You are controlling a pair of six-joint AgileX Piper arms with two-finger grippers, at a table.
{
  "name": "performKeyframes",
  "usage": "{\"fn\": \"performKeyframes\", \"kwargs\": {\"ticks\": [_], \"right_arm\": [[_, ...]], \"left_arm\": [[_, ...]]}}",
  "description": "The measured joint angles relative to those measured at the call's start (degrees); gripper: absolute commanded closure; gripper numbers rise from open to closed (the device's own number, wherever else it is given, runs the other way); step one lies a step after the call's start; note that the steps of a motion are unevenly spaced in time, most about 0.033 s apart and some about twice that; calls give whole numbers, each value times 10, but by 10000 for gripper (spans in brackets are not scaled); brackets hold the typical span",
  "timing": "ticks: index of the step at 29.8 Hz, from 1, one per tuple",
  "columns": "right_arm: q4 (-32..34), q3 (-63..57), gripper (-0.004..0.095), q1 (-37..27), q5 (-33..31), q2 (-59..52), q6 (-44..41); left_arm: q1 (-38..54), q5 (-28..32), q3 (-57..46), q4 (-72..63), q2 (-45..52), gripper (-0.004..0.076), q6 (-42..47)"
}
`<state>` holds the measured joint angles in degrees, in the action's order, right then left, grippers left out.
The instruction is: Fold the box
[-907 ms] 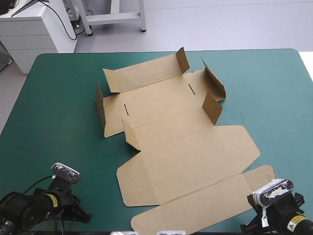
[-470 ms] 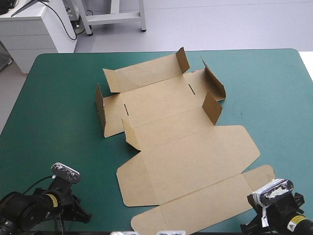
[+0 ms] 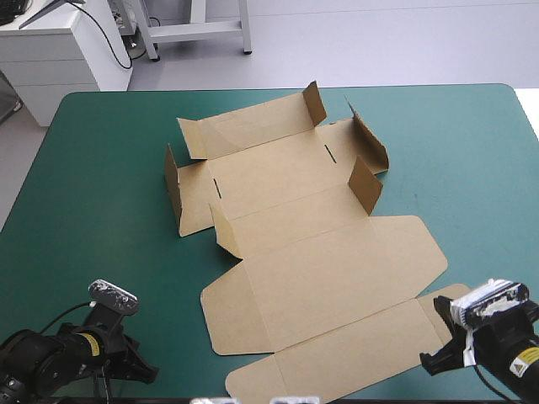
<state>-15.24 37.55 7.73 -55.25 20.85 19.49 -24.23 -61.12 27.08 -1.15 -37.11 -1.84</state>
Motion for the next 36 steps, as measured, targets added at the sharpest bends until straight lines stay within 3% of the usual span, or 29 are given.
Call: {"fn": "performKeyframes", "kwargs": {"ticks": [8, 21, 25, 31, 33, 36], "right_arm": [[5, 108, 929, 0, 63, 160, 25], [5, 357, 929, 0, 73, 486, 32], [5, 441, 925, 0, 45, 581, 33], [5, 558, 901, 0, -53, 707, 34], [5, 591, 839, 0, -90, 744, 34], [5, 623, 665, 0, -121, 786, 34]], "left_arm": [[0, 1, 0, 0, 0, 731, 0], [0, 1, 0, 0, 0, 731, 0], [0, 1, 0, 0, 0, 731, 0], [0, 1, 0, 0, 0, 731, 0], [0, 0, 0, 0, 0, 731, 0], [0, 0, 0, 0, 0, 731, 0]]}}
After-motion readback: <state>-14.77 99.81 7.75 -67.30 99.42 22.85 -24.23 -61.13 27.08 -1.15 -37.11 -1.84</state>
